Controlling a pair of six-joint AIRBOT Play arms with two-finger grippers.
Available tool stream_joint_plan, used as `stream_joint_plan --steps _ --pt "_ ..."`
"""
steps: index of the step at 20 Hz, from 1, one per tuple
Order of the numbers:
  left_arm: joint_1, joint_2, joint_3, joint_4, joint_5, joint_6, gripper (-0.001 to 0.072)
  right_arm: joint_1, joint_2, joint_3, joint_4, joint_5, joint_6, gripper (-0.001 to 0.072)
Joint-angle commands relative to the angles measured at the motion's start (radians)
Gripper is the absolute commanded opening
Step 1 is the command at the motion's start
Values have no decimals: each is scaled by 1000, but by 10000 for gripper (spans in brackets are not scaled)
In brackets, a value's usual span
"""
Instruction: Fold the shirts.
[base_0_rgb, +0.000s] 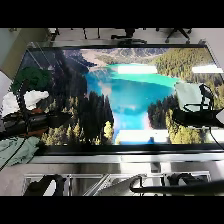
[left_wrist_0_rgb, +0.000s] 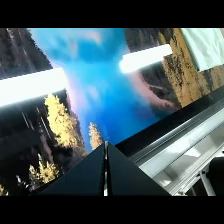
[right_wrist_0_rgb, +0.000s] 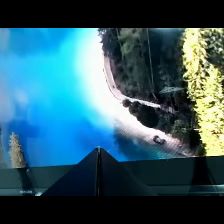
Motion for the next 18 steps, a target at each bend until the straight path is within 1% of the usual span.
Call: stream_joint_plan --steps 1,13,17,18 --pt "0 1 0 0 0 0 11 1 1 0 0 0 0 18" --pt "0 1 0 -3 7 0 12 1 1 0 0 0 0 18" --pt "0 1 0 -59 132 0 11 1 1 0 0 0 0 18" --pt "2 0 2 -51 208 -4 11 1 1 0 0 0 0 18"
